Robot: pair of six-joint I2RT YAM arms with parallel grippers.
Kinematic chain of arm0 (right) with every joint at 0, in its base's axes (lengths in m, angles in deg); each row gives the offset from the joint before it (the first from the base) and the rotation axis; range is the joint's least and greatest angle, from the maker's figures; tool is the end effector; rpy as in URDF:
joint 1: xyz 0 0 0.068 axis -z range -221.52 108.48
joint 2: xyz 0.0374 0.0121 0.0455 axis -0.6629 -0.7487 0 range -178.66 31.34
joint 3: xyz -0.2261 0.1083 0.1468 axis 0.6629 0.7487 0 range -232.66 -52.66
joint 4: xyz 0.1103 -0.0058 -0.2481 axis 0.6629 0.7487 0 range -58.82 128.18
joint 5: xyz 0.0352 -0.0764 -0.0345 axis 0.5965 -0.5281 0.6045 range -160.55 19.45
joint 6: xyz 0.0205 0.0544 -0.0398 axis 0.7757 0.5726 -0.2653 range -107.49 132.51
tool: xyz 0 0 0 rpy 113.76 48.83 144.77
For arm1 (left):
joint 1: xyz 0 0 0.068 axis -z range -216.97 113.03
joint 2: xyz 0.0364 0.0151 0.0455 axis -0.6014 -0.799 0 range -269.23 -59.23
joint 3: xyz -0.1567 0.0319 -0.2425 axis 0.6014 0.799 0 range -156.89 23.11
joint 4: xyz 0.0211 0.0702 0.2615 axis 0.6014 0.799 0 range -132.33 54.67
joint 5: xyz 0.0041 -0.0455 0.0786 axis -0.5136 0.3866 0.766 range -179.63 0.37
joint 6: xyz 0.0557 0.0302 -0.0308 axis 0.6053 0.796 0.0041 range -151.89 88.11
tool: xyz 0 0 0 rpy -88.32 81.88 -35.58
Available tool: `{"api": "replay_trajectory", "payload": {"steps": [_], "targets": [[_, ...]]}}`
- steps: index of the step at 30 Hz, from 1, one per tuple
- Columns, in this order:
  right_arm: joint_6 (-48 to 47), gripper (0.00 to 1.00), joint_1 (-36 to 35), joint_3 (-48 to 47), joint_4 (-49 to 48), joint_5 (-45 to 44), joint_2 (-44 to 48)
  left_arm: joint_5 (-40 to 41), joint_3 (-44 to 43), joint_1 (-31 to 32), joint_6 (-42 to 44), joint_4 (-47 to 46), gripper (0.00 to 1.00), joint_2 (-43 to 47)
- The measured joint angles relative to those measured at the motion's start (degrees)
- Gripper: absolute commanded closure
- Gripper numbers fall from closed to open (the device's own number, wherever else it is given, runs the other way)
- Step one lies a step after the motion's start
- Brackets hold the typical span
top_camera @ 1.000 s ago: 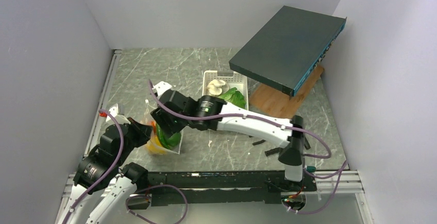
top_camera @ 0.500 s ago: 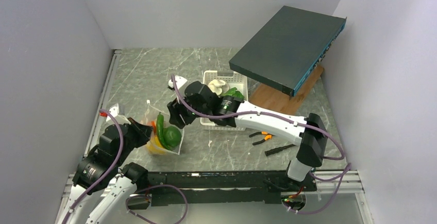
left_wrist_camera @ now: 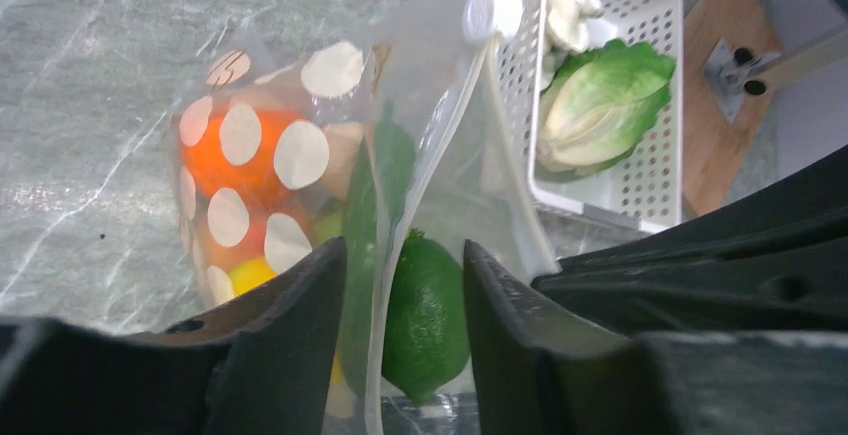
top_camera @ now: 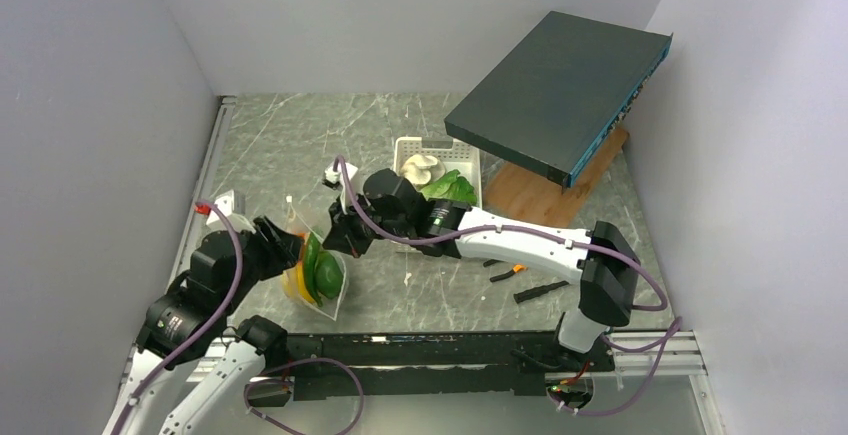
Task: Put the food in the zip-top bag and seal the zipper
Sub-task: Zip the zipper food storage bag at the center of the board.
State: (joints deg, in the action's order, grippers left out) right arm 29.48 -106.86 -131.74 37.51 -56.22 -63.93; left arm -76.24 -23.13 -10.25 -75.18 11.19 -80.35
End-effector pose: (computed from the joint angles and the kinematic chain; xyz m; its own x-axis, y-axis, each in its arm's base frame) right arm 0.1657 0.3951 0.3311 -0.4377 -0.2754 -0.8559 -0.8868 0.2894 0.3603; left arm 0.0750 -0.0227 0.3162 -0.4844 -0.5030 -0.7158 -0.1056 0.8458 -0.5229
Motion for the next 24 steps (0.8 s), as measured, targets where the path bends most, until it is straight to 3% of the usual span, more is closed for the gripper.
{"api": "replay_trajectory", "payload": {"steps": [3, 9, 19, 23, 24], "targets": [[1.0, 1.00, 0.0, 1.9, -1.7, 0.3, 0.6, 0.5, -3.3, 0.0, 2.2, -0.1, 0.31, -2.7], [2.8, 1.00, 0.0, 3.3, -4.9, 0.4, 0.8, 2.8, -8.3, 0.0, 4.8, -1.0, 0.29, -7.3], [4.3, 1.00, 0.0, 4.2, -6.5, 0.8, 2.2, 5.5, -9.2, 0.0, 6.8, -4.4, 0.46, -15.5], [4.7, 1.00, 0.0, 4.5, -6.8, 0.7, 2.6, 5.2, -9.2, 0.0, 7.7, -6.2, 0.59, -16.2], [4.7, 0.97, 0.0, 4.5, -6.8, 0.7, 2.6, 4.9, -9.2, 0.0, 8.1, -6.6, 0.67, -16.2]]}}
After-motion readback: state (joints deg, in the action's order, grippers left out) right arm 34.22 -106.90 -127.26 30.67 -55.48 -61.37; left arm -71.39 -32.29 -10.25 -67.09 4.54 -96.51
